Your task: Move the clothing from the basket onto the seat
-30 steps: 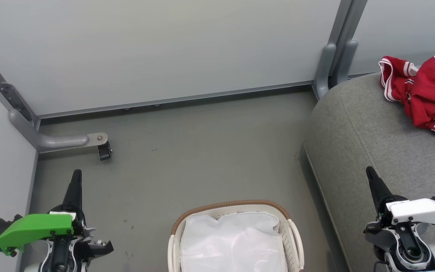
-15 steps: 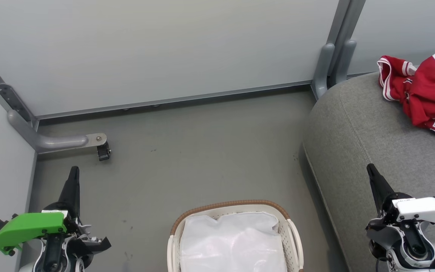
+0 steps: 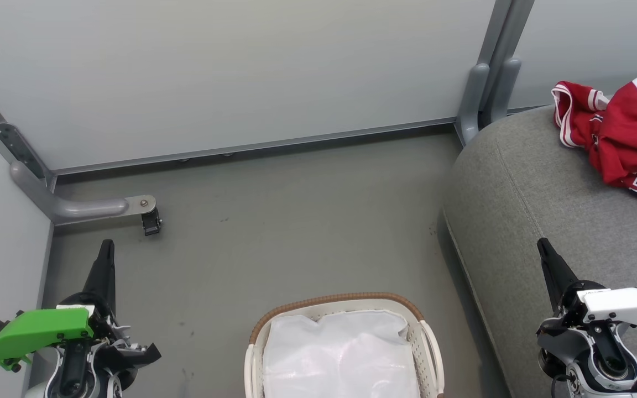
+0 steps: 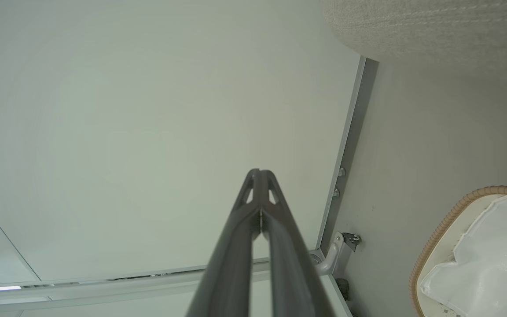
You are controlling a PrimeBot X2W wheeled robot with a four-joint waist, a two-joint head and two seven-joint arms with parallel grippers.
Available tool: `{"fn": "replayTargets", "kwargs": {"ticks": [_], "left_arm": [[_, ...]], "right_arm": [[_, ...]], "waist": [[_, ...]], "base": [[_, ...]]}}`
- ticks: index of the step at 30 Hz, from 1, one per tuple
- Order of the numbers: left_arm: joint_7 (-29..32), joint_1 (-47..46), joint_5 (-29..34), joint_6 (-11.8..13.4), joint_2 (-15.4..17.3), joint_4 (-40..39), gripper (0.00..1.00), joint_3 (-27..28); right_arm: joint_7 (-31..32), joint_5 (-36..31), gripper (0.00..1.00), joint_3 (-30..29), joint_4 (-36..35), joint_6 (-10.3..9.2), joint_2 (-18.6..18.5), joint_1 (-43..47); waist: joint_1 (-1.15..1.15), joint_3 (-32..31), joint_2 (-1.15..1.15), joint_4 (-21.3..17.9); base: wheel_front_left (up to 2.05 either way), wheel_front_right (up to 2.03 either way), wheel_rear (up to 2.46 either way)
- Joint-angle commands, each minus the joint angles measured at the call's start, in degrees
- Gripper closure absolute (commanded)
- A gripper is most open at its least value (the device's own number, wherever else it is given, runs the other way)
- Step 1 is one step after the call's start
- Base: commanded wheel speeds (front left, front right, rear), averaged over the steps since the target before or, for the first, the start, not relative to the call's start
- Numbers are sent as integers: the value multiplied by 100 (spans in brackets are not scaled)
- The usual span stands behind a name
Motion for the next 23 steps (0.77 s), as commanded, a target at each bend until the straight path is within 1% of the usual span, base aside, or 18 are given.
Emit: {"fn": "replayTargets", "kwargs": {"ticks": [1,23], "left_arm": [[21,-37,-5,3,25,-18,100,11],[20,-36,-6,3,25,-17,100,9]], "right_arm": [[-17,38,100,8,-19,0,-40,-31],[-100,132,100,119,-28,-1,-119,-16]], "waist": [[0,0,1,0],[0,0,1,0]], "base": [[0,0,0],[0,0,0]]}}
